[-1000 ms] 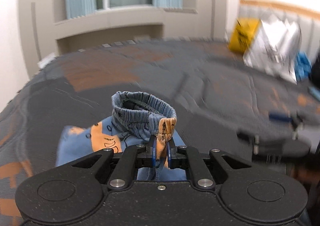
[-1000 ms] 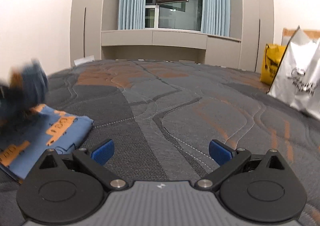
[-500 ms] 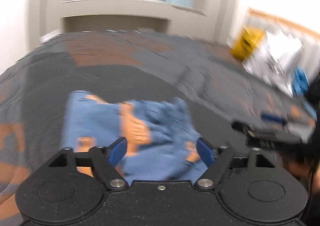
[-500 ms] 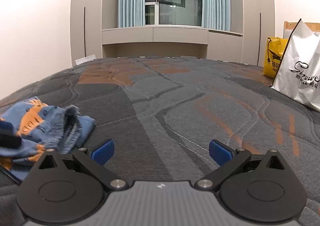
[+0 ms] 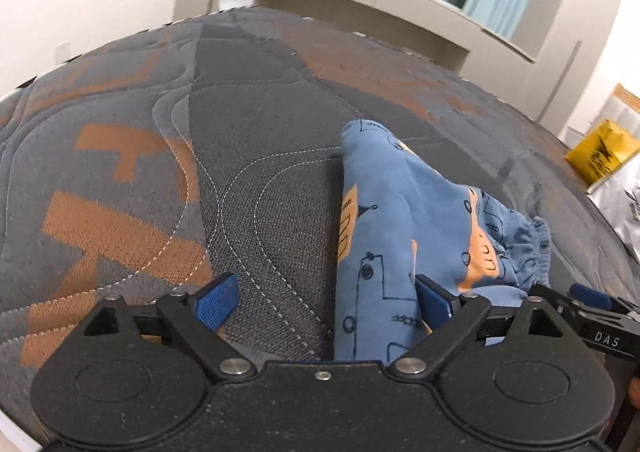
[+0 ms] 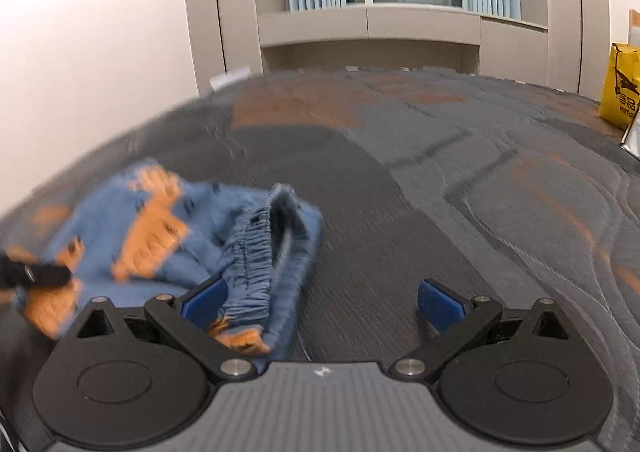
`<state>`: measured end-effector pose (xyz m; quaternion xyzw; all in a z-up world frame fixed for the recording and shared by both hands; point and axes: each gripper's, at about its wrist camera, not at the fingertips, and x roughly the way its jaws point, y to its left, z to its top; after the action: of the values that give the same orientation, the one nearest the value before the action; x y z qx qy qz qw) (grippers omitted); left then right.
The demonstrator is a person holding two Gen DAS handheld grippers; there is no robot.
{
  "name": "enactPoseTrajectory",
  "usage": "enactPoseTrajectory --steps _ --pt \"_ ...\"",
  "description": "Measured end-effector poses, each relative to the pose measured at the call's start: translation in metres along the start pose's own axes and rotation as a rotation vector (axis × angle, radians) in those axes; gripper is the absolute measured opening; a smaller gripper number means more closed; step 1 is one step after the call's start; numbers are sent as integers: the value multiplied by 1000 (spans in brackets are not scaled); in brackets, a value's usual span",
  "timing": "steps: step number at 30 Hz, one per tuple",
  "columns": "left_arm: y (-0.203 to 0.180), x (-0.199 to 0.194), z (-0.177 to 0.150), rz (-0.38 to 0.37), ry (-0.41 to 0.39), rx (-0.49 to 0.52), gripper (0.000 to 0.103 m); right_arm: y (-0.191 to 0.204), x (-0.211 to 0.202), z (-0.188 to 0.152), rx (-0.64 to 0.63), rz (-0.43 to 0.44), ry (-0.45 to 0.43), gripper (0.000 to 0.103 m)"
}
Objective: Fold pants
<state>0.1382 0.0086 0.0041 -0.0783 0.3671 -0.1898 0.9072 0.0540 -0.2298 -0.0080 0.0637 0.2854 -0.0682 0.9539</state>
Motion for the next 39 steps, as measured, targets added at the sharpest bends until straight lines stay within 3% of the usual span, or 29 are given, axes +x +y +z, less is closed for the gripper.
enactPoseTrajectory --steps 4,7,12,15,18,21,26,30,34,37,39 --pt "2 -2 -6 3 -10 57 94 -7 -7 -13 13 32 10 102" --pt "9 -12 3 -18 -12 31 97 -6 -13 -10 -9 34 -5 103" --pt "-7 -20 40 23 -107 114 102 -9 -18 21 -32 31 -111 103" --pt "-23 4 63 63 -123 172 102 -9 -2 43 -39 14 -141 103" --pt "-33 35 75 79 -48 198 101 -13 27 54 -20 0 -85 103" --pt "-37 60 72 125 -54 272 103 -18 45 49 -33 -24 -46 103" --pt "-12 82 66 57 2 141 103 -35 55 34 22 -14 -8 103" --pt "3 81 63 -1 -4 94 103 -30 57 31 -7 -29 -4 103" --pt "4 67 64 -27 -14 91 102 -33 52 31 11 -16 -27 103" --pt "0 41 57 -25 -34 140 102 -25 25 31 -5 -39 -119 103" --pt "-3 29 49 -22 -28 176 102 -18 10 31 -11 4 -147 103"
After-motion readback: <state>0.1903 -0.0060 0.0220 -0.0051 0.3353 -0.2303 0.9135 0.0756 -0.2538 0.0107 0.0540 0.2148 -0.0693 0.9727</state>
